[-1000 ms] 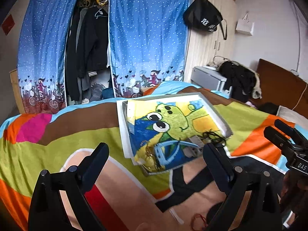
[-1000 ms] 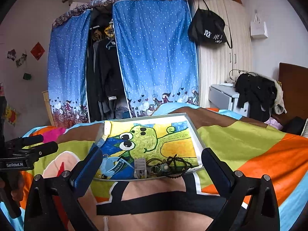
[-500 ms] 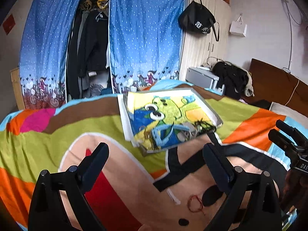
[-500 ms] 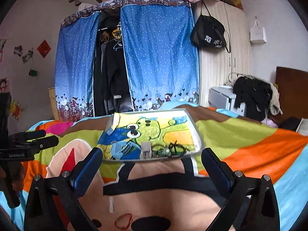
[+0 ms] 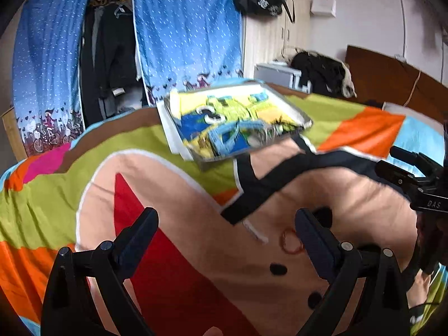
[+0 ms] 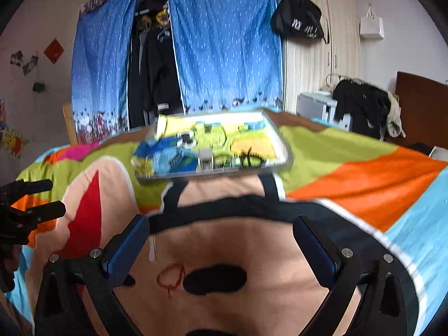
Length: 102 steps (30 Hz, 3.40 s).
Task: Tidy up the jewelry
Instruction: 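Move both tools back down to the white clip and red bracelet, then grasp the white hair clip with the left tool while the right tool grasps the red bracelet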
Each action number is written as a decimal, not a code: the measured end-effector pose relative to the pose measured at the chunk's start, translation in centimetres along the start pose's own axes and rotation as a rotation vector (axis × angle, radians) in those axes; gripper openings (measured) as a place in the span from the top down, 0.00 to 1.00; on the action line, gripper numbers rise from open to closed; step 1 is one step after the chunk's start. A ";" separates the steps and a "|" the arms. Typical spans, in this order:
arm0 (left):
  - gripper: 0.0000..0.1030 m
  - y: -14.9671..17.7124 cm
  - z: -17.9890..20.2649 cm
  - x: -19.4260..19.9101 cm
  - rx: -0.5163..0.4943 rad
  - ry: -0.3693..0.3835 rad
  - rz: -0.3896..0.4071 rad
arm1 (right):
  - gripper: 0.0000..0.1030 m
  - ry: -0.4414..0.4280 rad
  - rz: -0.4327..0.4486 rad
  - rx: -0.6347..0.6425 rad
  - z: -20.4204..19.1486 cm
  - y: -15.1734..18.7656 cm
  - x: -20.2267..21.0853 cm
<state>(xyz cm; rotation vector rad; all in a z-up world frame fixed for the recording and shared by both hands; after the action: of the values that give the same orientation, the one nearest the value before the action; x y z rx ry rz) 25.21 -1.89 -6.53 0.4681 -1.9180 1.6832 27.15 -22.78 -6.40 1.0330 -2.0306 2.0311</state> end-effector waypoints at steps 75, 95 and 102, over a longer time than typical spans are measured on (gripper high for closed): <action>0.52 5.5 4.2 -15.2 0.183 0.216 -0.365 | 0.36 -0.188 -0.451 0.016 -1.3 13.1 -14.0; 0.73 7.7 5.9 -18.2 0.043 0.136 -0.392 | 0.43 -0.156 -0.488 0.072 -2.0 12.7 -16.6; 0.88 7.8 5.3 -18.1 0.130 0.174 -0.390 | 0.62 -0.182 -0.478 0.057 -2.4 13.0 -16.1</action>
<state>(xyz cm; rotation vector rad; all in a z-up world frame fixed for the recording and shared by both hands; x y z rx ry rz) 34.16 -7.49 -23.99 0.6738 -1.4872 1.5380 31.97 -15.80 -25.39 1.5826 -1.5916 1.8024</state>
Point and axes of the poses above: each gripper's, at about its wrist camera, not at the fingertips, and x roughly against the way its jaws point, z to its right, y to its underside, the point moved 9 cm from there along -x, roughly the way its jaws point, and after that the axes turned 10 degrees about -y, right-handed, at the moved point
